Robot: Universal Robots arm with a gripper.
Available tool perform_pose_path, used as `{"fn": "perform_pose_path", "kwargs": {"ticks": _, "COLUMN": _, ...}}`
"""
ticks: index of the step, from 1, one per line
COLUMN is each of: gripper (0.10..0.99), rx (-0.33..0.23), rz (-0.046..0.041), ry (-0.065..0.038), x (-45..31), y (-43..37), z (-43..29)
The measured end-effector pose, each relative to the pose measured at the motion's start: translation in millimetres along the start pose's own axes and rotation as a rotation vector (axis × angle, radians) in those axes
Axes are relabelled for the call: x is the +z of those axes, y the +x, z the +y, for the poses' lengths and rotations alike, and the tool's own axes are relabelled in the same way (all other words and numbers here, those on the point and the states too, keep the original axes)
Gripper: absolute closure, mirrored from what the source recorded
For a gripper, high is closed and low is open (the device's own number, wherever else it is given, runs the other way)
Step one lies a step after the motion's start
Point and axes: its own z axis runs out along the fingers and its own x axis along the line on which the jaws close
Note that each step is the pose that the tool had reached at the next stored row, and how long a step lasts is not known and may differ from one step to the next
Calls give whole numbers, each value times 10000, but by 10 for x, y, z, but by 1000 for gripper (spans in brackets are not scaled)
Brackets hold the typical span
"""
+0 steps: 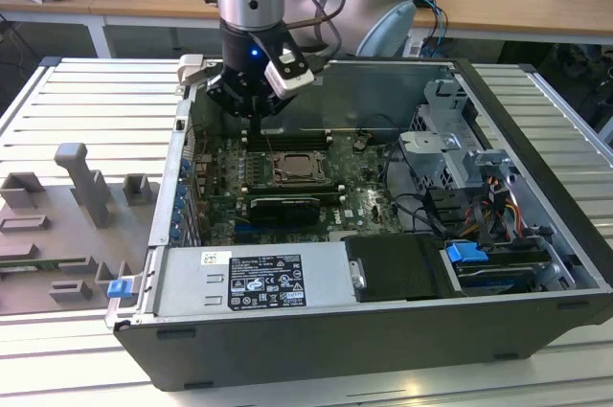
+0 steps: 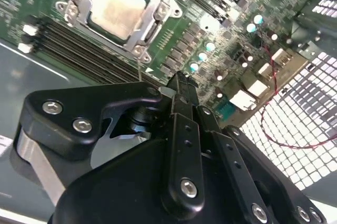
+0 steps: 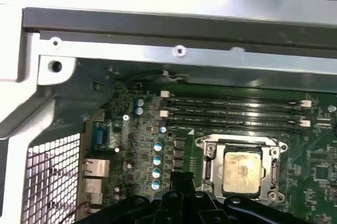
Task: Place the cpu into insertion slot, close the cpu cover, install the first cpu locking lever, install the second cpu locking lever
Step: 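Install the first cpu locking lever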
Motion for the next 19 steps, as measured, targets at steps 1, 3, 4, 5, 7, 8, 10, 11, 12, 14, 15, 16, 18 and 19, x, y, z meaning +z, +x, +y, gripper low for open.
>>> {"fn": "perform_pose_path", "kwargs": {"ticks": 1, "gripper": 980, "rx": -1, "rz": 0, "ry": 0, "x": 10, "y": 2, "z": 18}}
{"fn": "perform_pose_path", "kwargs": {"ticks": 3, "gripper": 980, "rx": -2, "rz": 1, "ry": 0, "x": 31, "y": -1, "z": 57}}
{"fn": "perform_pose_path", "kwargs": {"ticks": 4, "gripper": 980, "rx": -2, "rz": -1, "ry": -1, "x": 42, "y": -3, "z": 77}}
{"fn": "perform_pose_path", "kwargs": {"ticks": 5, "gripper": 980, "rx": -2, "rz": -1, "ry": -2, "x": 49, "y": -3, "z": 93}}
{"fn": "perform_pose_path", "kwargs": {"ticks": 7, "gripper": 980, "rx": -1, "rz": 0, "ry": 0, "x": 69, "y": -6, "z": 147}}
{"fn": "perform_pose_path", "kwargs": {"ticks": 8, "gripper": 980, "rx": -1, "rz": 0, "ry": 0, "x": 73, "y": -7, "z": 163}}
{"fn": "perform_pose_path", "kwargs": {"ticks": 10, "gripper": 980, "rx": -1, "rz": -1, "ry": -1, "x": 78, "y": -13, "z": 189}}
{"fn": "perform_pose_path", "kwargs": {"ticks": 11, "gripper": 980, "rx": -1, "rz": -1, "ry": -1, "x": 80, "y": -18, "z": 202}}
{"fn": "perform_pose_path", "kwargs": {"ticks": 12, "gripper": 980, "rx": -2, "rz": -1, "ry": -1, "x": 83, "y": -27, "z": 214}}
{"fn": "perform_pose_path", "kwargs": {"ticks": 14, "gripper": 980, "rx": -3, "rz": -1, "ry": -1, "x": 85, "y": -49, "z": 222}}
{"fn": "perform_pose_path", "kwargs": {"ticks": 15, "gripper": 980, "rx": -2, "rz": 0, "ry": -1, "x": 86, "y": -58, "z": 222}}
{"fn": "perform_pose_path", "kwargs": {"ticks": 16, "gripper": 980, "rx": -2, "rz": 0, "ry": -1, "x": 87, "y": -66, "z": 221}}
{"fn": "perform_pose_path", "kwargs": {"ticks": 18, "gripper": 980, "rx": -1, "rz": -1, "ry": 1, "x": 89, "y": -85, "z": 220}}
{"fn": "perform_pose_path", "kwargs": {"ticks": 19, "gripper": 980, "rx": -1, "rz": 0, "ry": 5, "x": 90, "y": -100, "z": 219}}
